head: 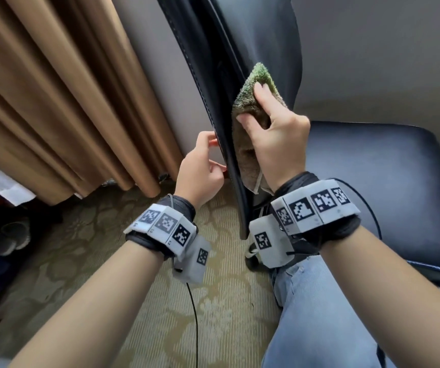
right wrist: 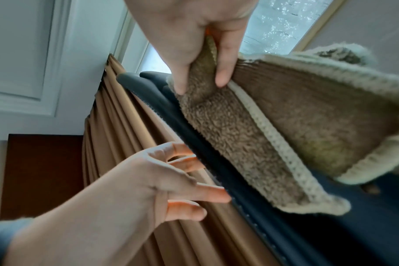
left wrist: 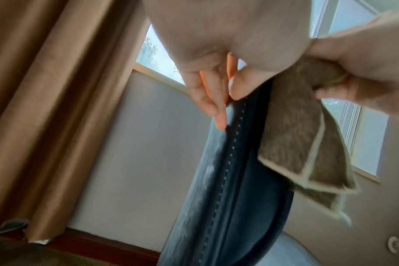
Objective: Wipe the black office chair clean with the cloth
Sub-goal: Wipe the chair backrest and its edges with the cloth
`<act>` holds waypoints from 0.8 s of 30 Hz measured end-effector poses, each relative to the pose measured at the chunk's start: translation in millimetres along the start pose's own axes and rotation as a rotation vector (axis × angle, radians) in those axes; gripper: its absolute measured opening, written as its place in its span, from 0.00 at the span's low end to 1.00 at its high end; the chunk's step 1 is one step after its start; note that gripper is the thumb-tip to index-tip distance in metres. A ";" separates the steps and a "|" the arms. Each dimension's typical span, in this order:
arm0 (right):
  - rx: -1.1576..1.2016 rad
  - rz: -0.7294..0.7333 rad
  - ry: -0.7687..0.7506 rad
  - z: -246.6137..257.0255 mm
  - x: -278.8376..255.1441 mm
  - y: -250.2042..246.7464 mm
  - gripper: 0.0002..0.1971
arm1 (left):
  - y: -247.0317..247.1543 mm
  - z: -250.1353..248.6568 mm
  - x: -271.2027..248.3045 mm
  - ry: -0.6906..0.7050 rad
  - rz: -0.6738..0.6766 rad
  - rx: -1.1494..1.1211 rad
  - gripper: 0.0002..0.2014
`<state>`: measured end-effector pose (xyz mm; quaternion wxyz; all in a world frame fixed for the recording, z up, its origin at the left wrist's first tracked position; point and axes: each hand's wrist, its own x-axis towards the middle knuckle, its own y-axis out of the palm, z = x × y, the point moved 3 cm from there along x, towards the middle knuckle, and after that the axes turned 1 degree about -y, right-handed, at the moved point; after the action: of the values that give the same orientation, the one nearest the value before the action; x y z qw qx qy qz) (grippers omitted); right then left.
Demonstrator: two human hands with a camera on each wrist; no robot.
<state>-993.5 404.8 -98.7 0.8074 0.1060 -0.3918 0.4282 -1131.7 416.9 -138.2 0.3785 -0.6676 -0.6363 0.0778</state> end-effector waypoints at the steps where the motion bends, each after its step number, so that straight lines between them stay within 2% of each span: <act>1: -0.020 0.009 -0.007 -1.3 -0.2 -3.0 0.22 | -2.5 -1.4 1.6 -0.009 0.007 -0.013 0.24; 5: -0.100 0.015 -0.054 -9.9 -5.5 -12.5 0.20 | -13.0 -6.0 7.1 -0.035 -0.039 -0.044 0.28; 7: -0.048 0.014 -0.015 -19.3 -13.2 -17.5 0.19 | -20.0 -9.8 9.6 -0.039 -0.047 -0.040 0.29; 9: 0.083 0.040 0.152 -34.3 -21.8 -24.3 0.19 | -26.1 -13.4 10.2 -0.059 -0.014 -0.007 0.30; 11: 0.248 0.053 0.396 -53.1 -30.9 -31.9 0.18 | -29.1 -15.3 8.4 -0.069 0.024 0.053 0.30; 13: 0.398 0.007 0.557 -70.0 -39.6 -41.4 0.16 | -26.8 -15.0 4.4 -0.076 0.047 0.089 0.30; 18: 0.426 -0.142 0.800 -110.9 -77.2 -63.9 0.15 | -11.8 -5.1 -3.5 -0.164 0.114 0.051 0.36; 21: 0.375 -0.162 0.962 -128.2 -112.9 -66.1 0.15 | -9.5 -0.2 -7.3 -0.169 0.148 0.047 0.41; 24: 0.379 -0.133 1.027 -126.5 -139.4 -55.6 0.15 | -3.5 7.3 -14.0 -0.186 0.167 0.082 0.39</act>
<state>-927.4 350.1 -275.2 0.8869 0.0517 0.1440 0.4359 -1141.2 406.8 -146.5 0.3369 -0.6921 -0.6073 0.1967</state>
